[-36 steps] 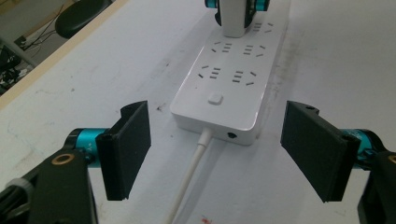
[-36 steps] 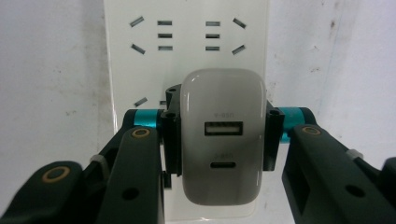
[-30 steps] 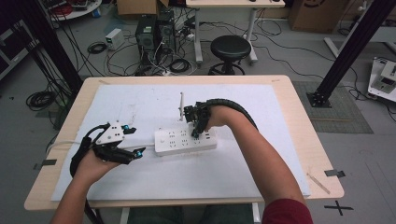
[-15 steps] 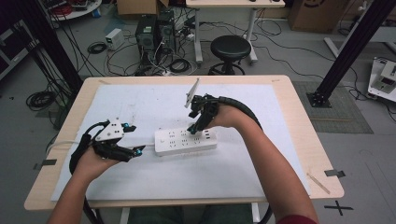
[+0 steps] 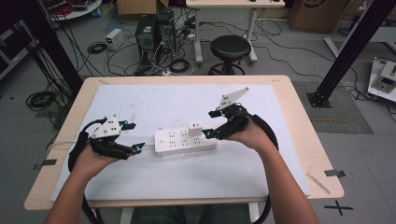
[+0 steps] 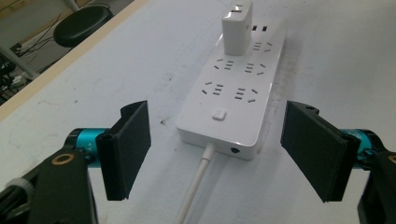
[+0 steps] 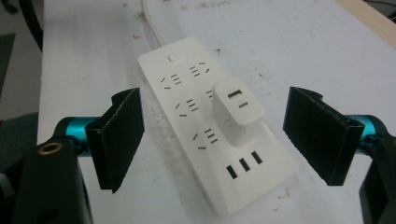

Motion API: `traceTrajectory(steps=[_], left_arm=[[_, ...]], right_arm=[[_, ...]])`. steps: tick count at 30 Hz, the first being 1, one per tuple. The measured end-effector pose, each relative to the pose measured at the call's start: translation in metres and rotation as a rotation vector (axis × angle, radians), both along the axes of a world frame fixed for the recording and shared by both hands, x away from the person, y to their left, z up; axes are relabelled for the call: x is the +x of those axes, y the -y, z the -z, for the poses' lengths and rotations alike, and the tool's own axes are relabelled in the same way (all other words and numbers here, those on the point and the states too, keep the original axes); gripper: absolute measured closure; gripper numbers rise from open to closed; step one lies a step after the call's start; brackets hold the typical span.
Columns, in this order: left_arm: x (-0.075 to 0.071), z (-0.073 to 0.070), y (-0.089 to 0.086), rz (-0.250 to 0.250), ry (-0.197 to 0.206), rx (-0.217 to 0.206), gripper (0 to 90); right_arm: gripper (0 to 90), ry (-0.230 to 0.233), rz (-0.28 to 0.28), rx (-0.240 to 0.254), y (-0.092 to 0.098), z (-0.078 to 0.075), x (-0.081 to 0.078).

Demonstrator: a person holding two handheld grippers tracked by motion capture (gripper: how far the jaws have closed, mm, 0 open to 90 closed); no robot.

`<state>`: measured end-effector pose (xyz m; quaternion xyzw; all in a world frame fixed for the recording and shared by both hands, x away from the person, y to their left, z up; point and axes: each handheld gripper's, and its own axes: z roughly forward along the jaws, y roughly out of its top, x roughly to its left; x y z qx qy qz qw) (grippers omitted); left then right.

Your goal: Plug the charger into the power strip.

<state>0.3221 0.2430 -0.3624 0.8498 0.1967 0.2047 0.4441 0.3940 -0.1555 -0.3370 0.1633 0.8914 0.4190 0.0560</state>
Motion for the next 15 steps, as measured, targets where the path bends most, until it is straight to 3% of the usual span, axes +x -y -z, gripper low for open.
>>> traceTrajectory(steps=[5,8,15], left_arm=[[0.000,0.002,0.002,0.011,0.006,0.000,24.3],[0.002,0.005,0.004,0.009,0.000,-0.033,24.2],[0.004,0.007,0.001,0.011,0.010,-0.068,23.8]], right_arm=[[20.4,0.015,0.063,0.086,0.022,0.009,-0.012],[20.3,0.023,0.106,0.127,0.036,0.016,-0.017],[20.3,0.041,0.167,0.127,0.052,0.028,-0.023]])
